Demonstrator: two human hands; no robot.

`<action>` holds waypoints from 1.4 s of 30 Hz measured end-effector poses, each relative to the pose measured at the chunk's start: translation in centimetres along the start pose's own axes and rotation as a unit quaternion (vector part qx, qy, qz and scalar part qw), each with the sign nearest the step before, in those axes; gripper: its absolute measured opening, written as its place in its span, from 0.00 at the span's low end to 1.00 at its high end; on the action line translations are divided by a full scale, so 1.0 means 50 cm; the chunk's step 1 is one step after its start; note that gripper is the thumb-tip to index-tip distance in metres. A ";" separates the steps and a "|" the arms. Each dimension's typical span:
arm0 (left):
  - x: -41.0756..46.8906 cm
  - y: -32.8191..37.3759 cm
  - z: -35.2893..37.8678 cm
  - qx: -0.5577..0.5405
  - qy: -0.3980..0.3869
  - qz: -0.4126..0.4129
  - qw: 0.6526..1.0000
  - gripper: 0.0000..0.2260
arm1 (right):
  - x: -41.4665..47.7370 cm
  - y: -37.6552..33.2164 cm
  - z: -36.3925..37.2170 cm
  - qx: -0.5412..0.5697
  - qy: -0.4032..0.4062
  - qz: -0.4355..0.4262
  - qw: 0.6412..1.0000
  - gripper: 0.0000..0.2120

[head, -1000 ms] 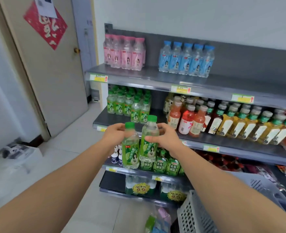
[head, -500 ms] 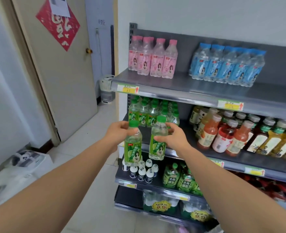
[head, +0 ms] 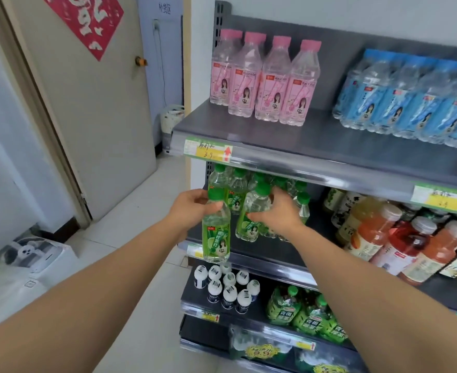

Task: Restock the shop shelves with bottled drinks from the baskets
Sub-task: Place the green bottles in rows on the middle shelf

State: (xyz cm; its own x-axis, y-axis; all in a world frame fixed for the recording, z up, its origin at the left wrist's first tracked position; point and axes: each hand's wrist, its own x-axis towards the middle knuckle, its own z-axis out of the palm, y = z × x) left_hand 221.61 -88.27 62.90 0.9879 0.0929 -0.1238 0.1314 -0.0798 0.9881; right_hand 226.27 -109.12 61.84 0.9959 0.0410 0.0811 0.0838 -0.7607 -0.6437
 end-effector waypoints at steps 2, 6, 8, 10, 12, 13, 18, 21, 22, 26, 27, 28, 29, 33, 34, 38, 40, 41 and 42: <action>0.026 -0.004 -0.001 0.000 0.002 0.000 1.000 0.10 | 0.031 0.000 0.005 -0.040 -0.009 -0.010 0.999 0.40; 0.069 -0.011 -0.004 0.008 0.000 -0.003 1.000 0.09 | 0.079 0.000 0.018 -0.048 -0.033 -0.032 0.998 0.49; 0.089 -0.016 -0.005 0.016 -0.008 -0.002 1.000 0.10 | 0.098 0.001 0.024 -0.068 -0.041 -0.034 0.996 0.50; 0.109 -0.022 -0.007 0.018 -0.012 -0.003 1.000 0.12 | 0.113 0.003 0.028 -0.107 -0.042 -0.043 0.992 0.49; 0.127 -0.024 -0.007 0.023 -0.013 -0.005 1.000 0.11 | 0.122 0.007 0.031 -0.144 -0.049 -0.046 0.987 0.49; 0.135 -0.024 -0.007 0.023 -0.014 -0.005 1.000 0.10 | 0.126 0.009 0.032 -0.167 -0.052 -0.048 0.983 0.50; 0.168 -0.021 -0.009 0.036 -0.032 0.021 0.999 0.06 | 0.142 0.008 0.047 -0.297 -0.043 -0.091 0.950 0.50; 0.183 -0.023 -0.009 0.055 -0.042 0.036 0.997 0.06 | 0.150 0.012 0.053 -0.313 -0.033 -0.091 0.945 0.50; 0.187 -0.025 -0.009 0.059 -0.045 0.038 0.996 0.06 | 0.153 0.015 0.053 -0.313 -0.031 -0.086 0.945 0.50; 0.201 -0.036 -0.005 0.071 -0.052 0.037 0.995 0.07 | 0.161 0.030 0.044 -0.303 -0.028 -0.066 0.950 0.46; 0.205 -0.038 -0.003 0.073 -0.053 0.036 0.995 0.07 | 0.163 0.035 0.041 -0.300 -0.033 -0.061 0.951 0.46; 0.209 -0.039 -0.002 0.076 -0.053 0.037 0.995 0.08 | 0.164 0.040 0.040 -0.299 -0.039 -0.054 0.952 0.46; 0.212 -0.041 0.000 0.078 -0.053 0.040 0.995 0.08 | 0.164 0.044 0.040 -0.299 -0.044 -0.049 0.952 0.46; 0.226 -0.045 0.009 0.110 -0.045 0.060 0.991 0.09 | 0.164 0.052 0.045 -0.317 -0.048 -0.049 0.946 0.48; 0.228 -0.047 0.013 0.120 -0.044 0.064 0.990 0.10 | 0.164 0.053 0.045 -0.320 -0.046 -0.052 0.945 0.48; 0.239 -0.051 0.027 0.148 -0.055 0.057 0.986 0.13 | 0.162 0.056 0.043 -0.322 -0.044 -0.060 0.944 0.48; 0.243 -0.054 0.034 0.158 -0.063 0.053 0.984 0.14 | 0.162 0.056 0.041 -0.315 -0.053 -0.057 0.946 0.49; 0.245 -0.055 0.038 0.161 -0.065 0.053 0.983 0.16 | 0.161 0.056 0.040 -0.305 -0.059 -0.054 0.949 0.49; 0.247 -0.056 0.043 0.164 -0.064 0.054 0.983 0.18 | 0.161 0.056 0.037 -0.291 -0.065 -0.048 0.953 0.49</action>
State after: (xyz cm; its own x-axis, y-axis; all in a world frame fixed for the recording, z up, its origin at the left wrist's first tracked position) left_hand 233.62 -89.02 58.41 0.9970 -0.0581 -0.0513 0.0238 -0.4003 0.9161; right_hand 234.58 -109.72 59.28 0.9836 0.1802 -0.0002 0.1792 -0.9782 -0.1044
